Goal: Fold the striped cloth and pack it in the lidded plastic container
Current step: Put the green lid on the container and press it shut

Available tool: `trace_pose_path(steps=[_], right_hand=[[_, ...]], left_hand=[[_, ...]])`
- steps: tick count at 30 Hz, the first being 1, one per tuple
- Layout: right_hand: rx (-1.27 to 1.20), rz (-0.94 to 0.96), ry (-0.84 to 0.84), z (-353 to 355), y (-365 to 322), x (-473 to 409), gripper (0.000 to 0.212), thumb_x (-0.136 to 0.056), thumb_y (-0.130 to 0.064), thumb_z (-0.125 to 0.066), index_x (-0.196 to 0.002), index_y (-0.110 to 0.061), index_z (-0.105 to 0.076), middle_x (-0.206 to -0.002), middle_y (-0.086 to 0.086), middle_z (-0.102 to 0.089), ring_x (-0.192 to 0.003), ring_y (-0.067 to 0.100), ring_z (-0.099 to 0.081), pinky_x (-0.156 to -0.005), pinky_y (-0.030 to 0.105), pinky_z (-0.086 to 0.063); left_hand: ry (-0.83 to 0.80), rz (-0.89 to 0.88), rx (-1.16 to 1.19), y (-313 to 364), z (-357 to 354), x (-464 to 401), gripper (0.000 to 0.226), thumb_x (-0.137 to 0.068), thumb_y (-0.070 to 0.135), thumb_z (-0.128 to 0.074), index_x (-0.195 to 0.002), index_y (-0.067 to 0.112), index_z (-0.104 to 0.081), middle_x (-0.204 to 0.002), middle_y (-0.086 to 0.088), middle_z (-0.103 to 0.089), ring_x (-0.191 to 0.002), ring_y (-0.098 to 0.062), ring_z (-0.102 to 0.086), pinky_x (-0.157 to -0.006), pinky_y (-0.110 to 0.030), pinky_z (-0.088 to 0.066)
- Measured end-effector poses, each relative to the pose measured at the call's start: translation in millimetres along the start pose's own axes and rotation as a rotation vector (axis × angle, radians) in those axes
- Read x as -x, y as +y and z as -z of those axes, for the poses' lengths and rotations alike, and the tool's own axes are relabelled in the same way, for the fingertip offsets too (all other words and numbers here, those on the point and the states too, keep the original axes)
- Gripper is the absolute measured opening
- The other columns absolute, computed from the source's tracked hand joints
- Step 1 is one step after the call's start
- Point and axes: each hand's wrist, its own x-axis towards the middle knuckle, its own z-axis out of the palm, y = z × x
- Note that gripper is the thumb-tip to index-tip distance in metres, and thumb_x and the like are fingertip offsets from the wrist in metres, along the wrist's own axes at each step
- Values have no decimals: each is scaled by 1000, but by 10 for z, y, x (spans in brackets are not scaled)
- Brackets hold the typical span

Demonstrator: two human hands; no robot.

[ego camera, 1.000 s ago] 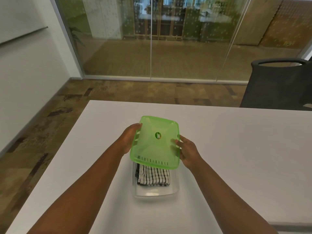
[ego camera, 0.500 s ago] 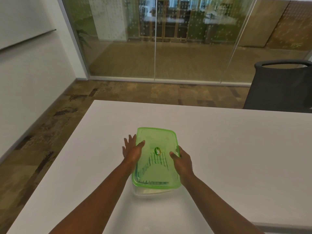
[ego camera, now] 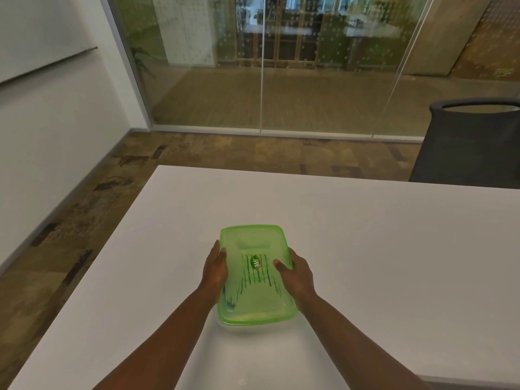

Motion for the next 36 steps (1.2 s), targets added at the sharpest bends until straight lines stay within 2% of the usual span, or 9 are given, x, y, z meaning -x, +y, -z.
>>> trace_pose_path(steps=[6,12,17,20,26,31,36], right_hand=[[5,-6,-1,-35,43,-16,51,-91,-24,-57,-137,-10,-42,-134,13,-52,-124,29,-49,-105,42,-41],[-12,-21,13,48,131,-28,52,-90,-23,-58,-138,-12,-42,-136,12,-52,-124,29,-50,-105,43,-42],[-30,-23,66,238,228,-38,67,-90,-22,-60,-147,-20,-24,-142,11,-44,-131,27,-43,-110,43,-36],[60,29,71,324,282,-41,67,-91,-22,-57,-147,-22,-21,-141,12,-45,-131,27,-42,-109,36,-34],[284,185,110,285,389,48,59,-98,-31,-40,-148,-17,-12,-137,13,-49,-125,28,-47,-100,33,-37],[374,186,128,249,395,52,58,-99,-35,-33,-149,-21,-7,-136,9,-48,-121,28,-49,-98,35,-39],[483,162,218,246,394,77,57,-98,-40,-31,-148,-25,-11,-124,7,-55,-111,28,-55,-90,36,-45]], left_hand=[[-18,-2,32,-59,27,-59,42,-100,12,-31,-143,10,-35,-148,-18,-38,-135,-33,-38,-114,-51,-31],[-80,21,58,-74,-35,-69,44,-101,12,-31,-145,14,-31,-149,-14,-38,-134,-31,-40,-113,-50,-33],[-146,5,26,-56,-236,-44,49,-100,13,-34,-148,15,-23,-153,-10,-32,-137,-27,-37,-115,-45,-31],[-163,0,-12,-60,-325,-41,50,-99,14,-37,-147,17,-23,-153,-9,-32,-137,-25,-37,-115,-44,-31],[-150,-55,-136,-86,-338,-24,52,-98,21,-41,-147,18,-24,-152,-9,-33,-137,-25,-36,-116,-43,-30],[-73,-170,-339,-157,-357,-13,49,-99,25,-37,-146,16,-26,-150,-11,-38,-137,-26,-37,-113,-35,-29],[23,-232,-451,-196,-395,-18,47,-99,23,-37,-144,10,-31,-144,-15,-46,-133,-28,-44,-109,-31,-33]])
